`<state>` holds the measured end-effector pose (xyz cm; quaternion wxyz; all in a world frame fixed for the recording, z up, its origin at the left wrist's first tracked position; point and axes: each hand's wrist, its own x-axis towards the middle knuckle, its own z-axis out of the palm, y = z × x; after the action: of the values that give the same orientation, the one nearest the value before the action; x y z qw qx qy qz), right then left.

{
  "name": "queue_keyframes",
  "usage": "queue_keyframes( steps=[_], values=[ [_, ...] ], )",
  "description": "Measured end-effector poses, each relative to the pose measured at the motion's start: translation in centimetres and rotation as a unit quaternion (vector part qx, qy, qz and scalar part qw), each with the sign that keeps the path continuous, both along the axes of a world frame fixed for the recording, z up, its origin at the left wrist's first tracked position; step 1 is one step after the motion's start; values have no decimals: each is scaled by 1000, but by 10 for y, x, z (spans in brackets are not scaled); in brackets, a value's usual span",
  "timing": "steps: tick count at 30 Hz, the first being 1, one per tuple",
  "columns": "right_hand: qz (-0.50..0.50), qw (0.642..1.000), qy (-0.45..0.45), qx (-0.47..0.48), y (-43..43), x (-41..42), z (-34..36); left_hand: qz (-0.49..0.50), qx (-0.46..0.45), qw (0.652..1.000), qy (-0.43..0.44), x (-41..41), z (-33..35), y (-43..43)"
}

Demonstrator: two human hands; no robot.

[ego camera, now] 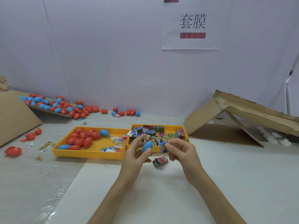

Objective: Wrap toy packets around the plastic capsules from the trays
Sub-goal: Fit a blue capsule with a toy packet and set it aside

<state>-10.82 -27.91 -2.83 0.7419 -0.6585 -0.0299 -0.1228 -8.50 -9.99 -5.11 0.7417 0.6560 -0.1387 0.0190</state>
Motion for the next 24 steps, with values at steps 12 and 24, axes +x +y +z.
queue_keyframes(
  steps=[12, 24],
  values=[
    [32, 998, 50, 21, 2, 1, 0, 52, 7, 996, -79, 2, -1, 1],
    [51, 996, 55, -42, 5, -1, 0, 72, 15, 992, -100, 2, -2, 1]
  ],
)
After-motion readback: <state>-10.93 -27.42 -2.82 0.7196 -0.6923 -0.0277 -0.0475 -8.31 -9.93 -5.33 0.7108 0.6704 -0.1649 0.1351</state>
